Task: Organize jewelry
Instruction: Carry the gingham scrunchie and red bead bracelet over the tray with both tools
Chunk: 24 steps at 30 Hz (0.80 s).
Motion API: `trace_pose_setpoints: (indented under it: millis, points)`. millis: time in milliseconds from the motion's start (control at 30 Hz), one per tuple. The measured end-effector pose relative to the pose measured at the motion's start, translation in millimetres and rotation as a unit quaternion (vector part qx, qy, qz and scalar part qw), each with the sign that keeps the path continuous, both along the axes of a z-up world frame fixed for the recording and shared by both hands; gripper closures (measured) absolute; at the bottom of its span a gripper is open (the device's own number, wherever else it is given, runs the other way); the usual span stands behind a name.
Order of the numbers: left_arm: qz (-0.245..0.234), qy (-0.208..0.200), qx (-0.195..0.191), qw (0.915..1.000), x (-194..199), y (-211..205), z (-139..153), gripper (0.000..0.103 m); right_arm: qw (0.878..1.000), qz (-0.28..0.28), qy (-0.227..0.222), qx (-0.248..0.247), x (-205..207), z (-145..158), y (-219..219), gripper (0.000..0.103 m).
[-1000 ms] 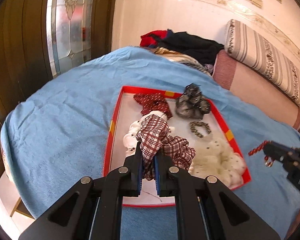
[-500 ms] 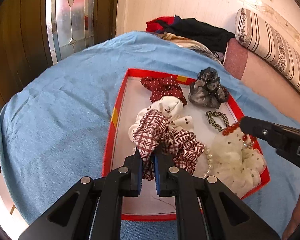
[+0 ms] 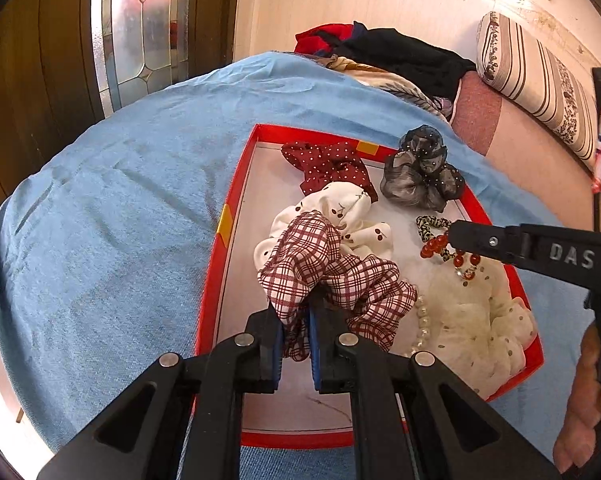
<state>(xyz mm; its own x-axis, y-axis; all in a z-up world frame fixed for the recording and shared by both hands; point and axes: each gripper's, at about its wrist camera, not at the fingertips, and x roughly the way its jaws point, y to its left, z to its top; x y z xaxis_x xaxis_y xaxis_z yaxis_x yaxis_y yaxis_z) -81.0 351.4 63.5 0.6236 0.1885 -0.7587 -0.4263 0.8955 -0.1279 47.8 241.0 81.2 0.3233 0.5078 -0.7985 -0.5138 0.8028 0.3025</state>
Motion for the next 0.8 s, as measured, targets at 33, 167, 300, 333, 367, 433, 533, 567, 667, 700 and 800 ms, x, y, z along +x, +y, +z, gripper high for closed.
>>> trace_pose_setpoints:
  millis: [33, 167, 300, 333, 367, 433, 533, 567, 667, 700, 800]
  points:
    - [-0.001, 0.001, -0.001, 1.0, 0.3, 0.2, -0.3, 0.094, 1.0, -0.001, 0.002, -0.002, 1.1, -2.1, 1.5, 0.094]
    - [-0.003, 0.006, -0.002, 1.0, 1.3, 1.7, -2.2, 0.094, 1.0, -0.003, 0.008, -0.007, 2.6, -9.8, 5.5, 0.094]
    - [-0.005, 0.01, 0.0, 0.9999, 2.6, 0.2, -3.7, 0.094, 1.0, 0.003, 0.01, -0.016, 0.4, -17.0, 10.8, 0.094]
    - [-0.006, 0.01, 0.001, 0.9999, 2.8, -0.5, -3.7, 0.094, 1.0, 0.004, 0.01, -0.019, -0.6, -19.0, 11.8, 0.094]
    - [-0.007, 0.01, 0.004, 0.9999, 2.9, -1.4, -3.6, 0.094, 1.0, 0.005, 0.01, -0.022, -1.2, -20.8, 12.2, 0.094]
    - [-0.007, 0.011, 0.006, 0.9999, 3.1, -1.8, -3.9, 0.094, 0.999, 0.006, 0.01, -0.03, -2.2, -25.3, 12.2, 0.094]
    - [-0.007, 0.013, 0.007, 0.9999, 2.9, -1.6, -4.3, 0.093, 0.999, 0.003, 0.011, -0.037, -1.3, -30.6, 9.3, 0.094]
    - [-0.007, 0.014, 0.007, 0.9999, 3.0, -1.1, -4.5, 0.093, 0.999, 0.001, 0.012, -0.04, -0.4, -32.3, 7.9, 0.094]
    - [-0.006, 0.015, 0.01, 0.9998, 2.5, -0.6, -5.0, 0.091, 0.999, -0.003, 0.016, -0.045, 1.5, -36.9, 4.4, 0.094]
    - [-0.006, 0.016, 0.011, 0.9998, 2.5, -0.7, -5.3, 0.091, 0.999, -0.004, 0.016, -0.046, 2.0, -37.7, 3.9, 0.094]
    - [-0.007, 0.018, 0.015, 0.9997, 3.9, -1.0, -6.0, 0.09, 0.999, -0.004, 0.016, -0.05, 2.3, -39.6, 3.5, 0.094]
